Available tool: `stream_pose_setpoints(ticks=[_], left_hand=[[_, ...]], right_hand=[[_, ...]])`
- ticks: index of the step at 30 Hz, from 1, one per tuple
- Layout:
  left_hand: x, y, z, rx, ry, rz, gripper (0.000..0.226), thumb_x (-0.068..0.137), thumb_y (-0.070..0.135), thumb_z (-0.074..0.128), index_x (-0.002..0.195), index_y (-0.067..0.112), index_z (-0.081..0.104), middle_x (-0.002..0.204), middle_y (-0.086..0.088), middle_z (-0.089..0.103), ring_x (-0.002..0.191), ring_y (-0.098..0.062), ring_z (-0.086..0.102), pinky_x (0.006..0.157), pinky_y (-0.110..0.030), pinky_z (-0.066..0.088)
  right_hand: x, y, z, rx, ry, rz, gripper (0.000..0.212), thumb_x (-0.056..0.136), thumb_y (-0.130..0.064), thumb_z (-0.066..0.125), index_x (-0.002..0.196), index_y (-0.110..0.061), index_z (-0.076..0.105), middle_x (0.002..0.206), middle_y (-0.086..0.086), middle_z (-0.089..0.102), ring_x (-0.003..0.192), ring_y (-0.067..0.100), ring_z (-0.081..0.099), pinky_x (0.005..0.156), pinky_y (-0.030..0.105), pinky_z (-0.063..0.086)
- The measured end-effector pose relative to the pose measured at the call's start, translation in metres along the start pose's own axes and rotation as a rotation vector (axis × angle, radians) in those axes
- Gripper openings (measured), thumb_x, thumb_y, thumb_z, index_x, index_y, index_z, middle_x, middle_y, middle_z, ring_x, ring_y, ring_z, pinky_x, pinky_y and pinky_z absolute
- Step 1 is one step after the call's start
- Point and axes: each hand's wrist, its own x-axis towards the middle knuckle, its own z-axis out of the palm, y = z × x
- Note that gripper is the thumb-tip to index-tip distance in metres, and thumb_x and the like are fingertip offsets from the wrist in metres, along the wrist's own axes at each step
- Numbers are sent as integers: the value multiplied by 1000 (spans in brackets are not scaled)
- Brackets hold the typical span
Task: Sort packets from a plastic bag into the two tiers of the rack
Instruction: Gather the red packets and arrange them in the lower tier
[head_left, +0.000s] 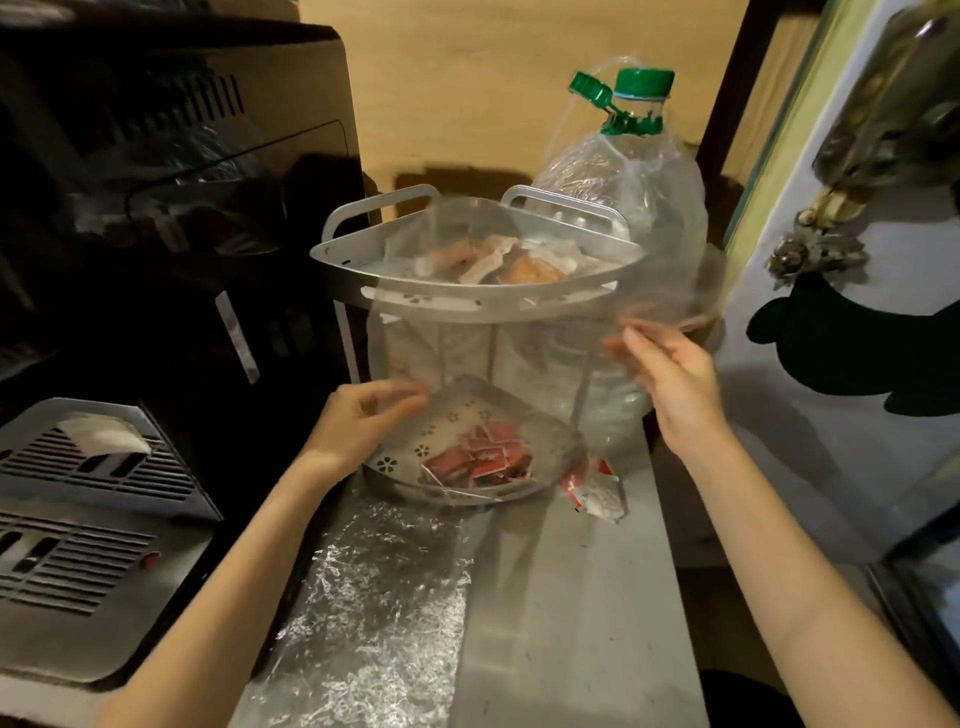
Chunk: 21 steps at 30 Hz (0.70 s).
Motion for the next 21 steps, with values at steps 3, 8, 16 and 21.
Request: stream_pose_setpoints(ticks=[3,8,16,21], left_hand=[[-7,13,1,-105,-56,4,24,82,21,61,75,40,73,76,21,73,81,4,66,70,-7,47],[-21,27,7,-231,-248,-103,31,81,34,54,91,12,73,89,-5,75,88,-17,70,80,-22,53],[-50,16,43,-326,-395,-186,48,75,7,64,120,21,55,82,3,74,83,-11,69,73,-19,53],[-70,11,62,-380,-335,-224,53,84,2,57,133,15,41,71,1,74,72,-9,68,65,-15,52]], right_hand=[[-9,-6,-12,-15,18,5,10,87,-13,59,89,-19,67,68,-5,74,71,10,68,70,20,54],[-33,-10,-36,-38,88,72,8,88,-16,58,85,-18,66,62,-5,72,56,5,64,51,17,50],[-83,7,-73,-301,166,149,11,91,-24,55,88,-21,65,46,0,62,39,8,58,38,19,47],[-103,22,-89,-388,228,256,22,90,-28,57,103,-11,62,41,-1,57,32,7,51,34,17,40]])
